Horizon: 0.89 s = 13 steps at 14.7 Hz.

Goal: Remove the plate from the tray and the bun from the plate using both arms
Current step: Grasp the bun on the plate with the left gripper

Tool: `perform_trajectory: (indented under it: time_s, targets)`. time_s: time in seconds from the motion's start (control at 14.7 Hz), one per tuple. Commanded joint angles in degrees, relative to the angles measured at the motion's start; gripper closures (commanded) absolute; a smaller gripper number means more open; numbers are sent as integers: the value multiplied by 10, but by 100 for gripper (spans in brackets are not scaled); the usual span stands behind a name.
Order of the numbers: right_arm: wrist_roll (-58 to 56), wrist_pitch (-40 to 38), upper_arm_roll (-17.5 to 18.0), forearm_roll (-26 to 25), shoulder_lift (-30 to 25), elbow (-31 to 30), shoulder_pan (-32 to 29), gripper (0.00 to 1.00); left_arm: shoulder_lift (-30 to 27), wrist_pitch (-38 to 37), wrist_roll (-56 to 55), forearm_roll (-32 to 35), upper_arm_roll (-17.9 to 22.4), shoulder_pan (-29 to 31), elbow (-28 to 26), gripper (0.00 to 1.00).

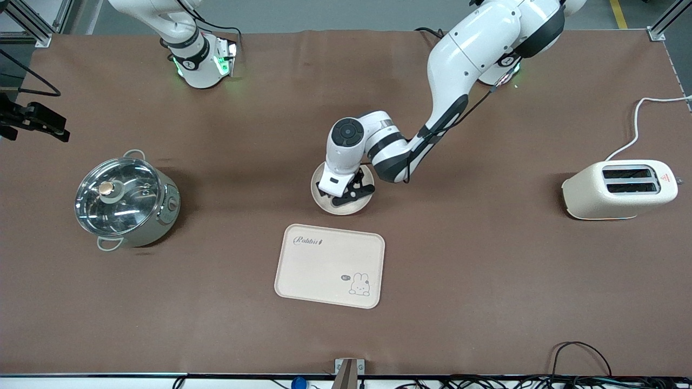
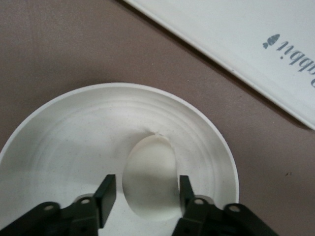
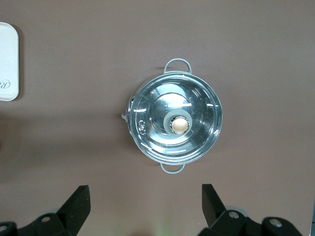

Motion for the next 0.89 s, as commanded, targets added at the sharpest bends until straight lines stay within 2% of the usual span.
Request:
perform_trajectory:
  time_s: [0.0, 0.14, 0.27, 0.34, 0.41, 0.55, 0.61, 0.82]
  targets:
    - [-4, -4, 6, -10, -5, 0, 0, 0, -1, 5, -11, 15, -1, 4, -6, 100]
    - [-3, -3, 6, -8, -5, -4, 0, 0, -12, -6, 17, 15, -1, 12, -7, 100]
    - [-3, -6, 6, 3, -7, -6, 0, 0, -58, -109, 102, 8, -19, 67, -1, 100]
    - [-3, -3, 6, 4, -6, -7, 1, 0, -83, -152, 168, 2, -45, 108, 1, 100]
    - [-3, 1, 6, 4, -4, -6, 0, 0, -105, -182, 249, -7, -77, 175, -3, 100]
    - [-3, -1, 7, 5, -4, -6, 3, 0, -116, -229, 383, -10, -132, 292, -5, 100]
    - [-2, -2, 13, 4, -5, -4, 6, 0, -115, -244, 437, -10, -149, 339, -9, 100]
    - [-3, -5, 12, 5, -6, -5, 3, 0, -112, -231, 572, -3, -155, 440, -43, 100]
